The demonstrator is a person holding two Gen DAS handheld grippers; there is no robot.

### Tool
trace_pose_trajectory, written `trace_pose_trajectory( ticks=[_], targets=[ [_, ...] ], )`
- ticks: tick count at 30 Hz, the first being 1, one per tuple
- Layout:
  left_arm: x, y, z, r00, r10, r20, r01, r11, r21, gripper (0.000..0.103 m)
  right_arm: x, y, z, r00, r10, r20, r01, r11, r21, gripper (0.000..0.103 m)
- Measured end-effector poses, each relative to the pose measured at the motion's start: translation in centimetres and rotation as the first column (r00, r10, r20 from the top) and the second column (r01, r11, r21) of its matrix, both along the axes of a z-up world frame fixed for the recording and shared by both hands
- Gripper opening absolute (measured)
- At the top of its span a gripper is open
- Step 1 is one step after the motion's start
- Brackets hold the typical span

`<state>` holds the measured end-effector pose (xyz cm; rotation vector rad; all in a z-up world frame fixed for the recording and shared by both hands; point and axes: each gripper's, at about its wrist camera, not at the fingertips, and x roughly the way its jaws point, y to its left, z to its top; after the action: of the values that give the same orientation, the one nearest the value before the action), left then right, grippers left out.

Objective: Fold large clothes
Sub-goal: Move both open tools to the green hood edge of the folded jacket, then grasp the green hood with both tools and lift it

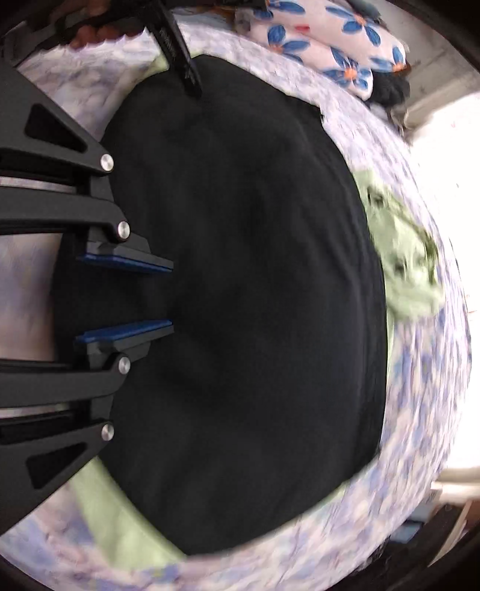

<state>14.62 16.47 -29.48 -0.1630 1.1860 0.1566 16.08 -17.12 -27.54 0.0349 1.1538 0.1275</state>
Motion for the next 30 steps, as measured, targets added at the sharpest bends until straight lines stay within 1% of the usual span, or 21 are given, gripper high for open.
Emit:
trace_pose_trajectory(
  ticks=[2,3,5,7,9,11,13,17,19,21,24,26,28,30],
  targets=[
    [-0.1,1.0,0.0,1.000,0.006,0.001,-0.006,1.000,0.018,0.031,-0.4,-2.5,-0.2,0.998,-0.064,0.005,0.064,0.992,-0.111,0.025],
    [-0.2,1.5,0.1,1.000,0.015,0.004,-0.016,0.999,0.030,0.031,-0.6,-4.5,-0.3,0.994,-0.109,0.005,0.108,0.986,-0.130,0.025],
    [-0.2,2.4,-0.1,1.000,0.025,0.006,-0.025,0.999,0.029,0.031,-0.9,-7.1,-0.3,0.987,-0.159,-0.004,0.158,0.983,-0.094,0.023],
    [-0.2,2.7,-0.2,1.000,0.022,0.005,-0.022,0.999,0.031,0.031,-0.9,-7.6,-0.1,0.989,-0.147,-0.005,0.145,0.981,-0.132,0.023],
    [-0.3,2.5,-0.2,1.000,0.020,0.002,-0.020,0.999,0.044,0.031,-1.1,-6.9,-0.2,0.993,-0.120,-0.010,0.117,0.978,-0.172,0.023],
    [-0.2,2.5,-0.3,1.000,0.023,0.000,-0.023,0.998,0.056,0.032,-0.8,-6.6,-0.5,0.993,-0.121,-0.016,0.116,0.975,-0.190,0.025],
    [-0.1,2.6,-0.5,0.999,0.032,0.000,-0.032,0.998,0.055,0.034,-0.6,-6.6,-0.6,0.988,-0.149,-0.025,0.142,0.973,-0.183,0.026],
    [0.3,2.5,-0.4,0.999,0.033,-0.014,-0.032,0.999,0.039,0.042,-0.4,-7.5,-0.8,0.969,-0.235,-0.077,0.226,0.968,-0.112,0.026],
    [0.4,2.5,-0.4,0.999,0.027,-0.028,-0.026,0.999,0.020,0.050,0.0,-7.7,-1.0,0.963,-0.241,-0.118,0.231,0.968,-0.094,0.027],
    [0.6,2.4,-0.3,0.999,0.025,-0.047,-0.025,1.000,-0.003,0.055,0.6,-7.7,-0.8,0.960,-0.233,-0.153,0.221,0.971,-0.097,0.027],
    [1.1,2.2,0.0,0.996,0.020,-0.087,-0.021,1.000,-0.012,0.056,1.5,-7.5,-0.4,0.950,-0.228,-0.214,0.207,0.972,-0.114,0.026],
    [1.8,2.4,0.6,0.992,0.017,-0.126,-0.021,0.999,-0.032,0.056,2.5,-7.3,0.0,0.941,-0.227,-0.251,0.203,0.972,-0.118,0.026],
    [2.5,2.4,1.3,0.989,0.013,-0.147,-0.019,0.999,-0.043,0.056,3.8,-7.0,0.9,0.937,-0.216,-0.274,0.193,0.975,-0.109,0.026],
    [4.0,2.4,2.5,0.986,-0.013,-0.165,0.005,0.999,-0.045,0.056,5.5,-6.7,1.9,0.940,-0.197,-0.280,0.176,0.980,-0.099,0.026]
  ],
)
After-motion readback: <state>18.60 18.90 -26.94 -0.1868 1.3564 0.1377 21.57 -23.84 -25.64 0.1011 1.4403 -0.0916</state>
